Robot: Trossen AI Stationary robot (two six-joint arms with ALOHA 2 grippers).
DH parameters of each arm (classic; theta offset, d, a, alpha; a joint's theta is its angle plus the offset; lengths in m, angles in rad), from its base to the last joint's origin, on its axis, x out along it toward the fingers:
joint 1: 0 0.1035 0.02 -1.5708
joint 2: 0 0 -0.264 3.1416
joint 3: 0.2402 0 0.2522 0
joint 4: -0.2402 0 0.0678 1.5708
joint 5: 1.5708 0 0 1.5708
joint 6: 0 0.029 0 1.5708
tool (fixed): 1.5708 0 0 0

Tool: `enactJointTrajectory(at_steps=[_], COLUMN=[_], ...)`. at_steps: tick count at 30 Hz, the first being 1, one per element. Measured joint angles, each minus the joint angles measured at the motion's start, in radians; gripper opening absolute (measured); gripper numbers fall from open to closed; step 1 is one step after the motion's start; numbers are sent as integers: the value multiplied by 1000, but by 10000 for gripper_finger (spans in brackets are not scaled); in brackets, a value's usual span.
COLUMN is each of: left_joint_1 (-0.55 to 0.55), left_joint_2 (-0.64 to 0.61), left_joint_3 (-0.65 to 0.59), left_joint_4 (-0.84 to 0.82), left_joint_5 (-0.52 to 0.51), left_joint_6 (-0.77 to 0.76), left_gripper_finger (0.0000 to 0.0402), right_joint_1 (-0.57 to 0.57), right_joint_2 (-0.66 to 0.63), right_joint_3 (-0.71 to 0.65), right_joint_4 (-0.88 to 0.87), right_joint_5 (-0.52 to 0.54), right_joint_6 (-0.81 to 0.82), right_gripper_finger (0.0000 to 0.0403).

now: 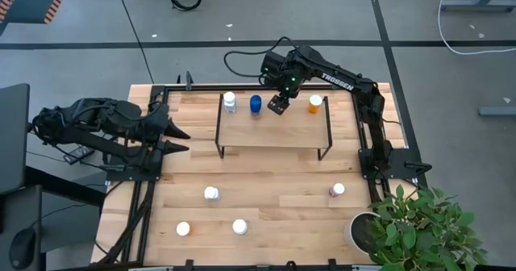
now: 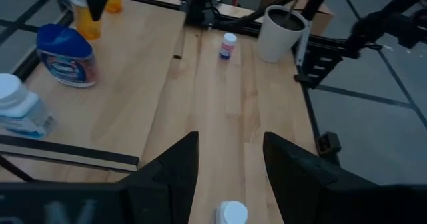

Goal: Pick and place medicine bottles onto shelf by color
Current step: Put the right orange pill bottle on the shelf

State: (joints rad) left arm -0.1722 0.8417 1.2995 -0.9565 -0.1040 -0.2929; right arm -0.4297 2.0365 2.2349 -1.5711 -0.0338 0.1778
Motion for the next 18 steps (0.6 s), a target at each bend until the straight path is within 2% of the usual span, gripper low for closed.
enactJointTrajectory(at_steps=[10,18], left_joint_1=[1,1], left_joint_2=[0,9], left_joint_3=[0,0], left_joint_4=[10,112], left_joint_5=[-79,-165], left_joint_6=[-12,-14], left_gripper_finger=[174,174], right_joint_1=[-6,-15], right_joint_2=[-46,-51], right_joint_3=[-1,-2], right_joint_4=[0,1], right_joint_5=[39,45], right_joint_6=[-95,-150], right_gripper_finger=[223,223])
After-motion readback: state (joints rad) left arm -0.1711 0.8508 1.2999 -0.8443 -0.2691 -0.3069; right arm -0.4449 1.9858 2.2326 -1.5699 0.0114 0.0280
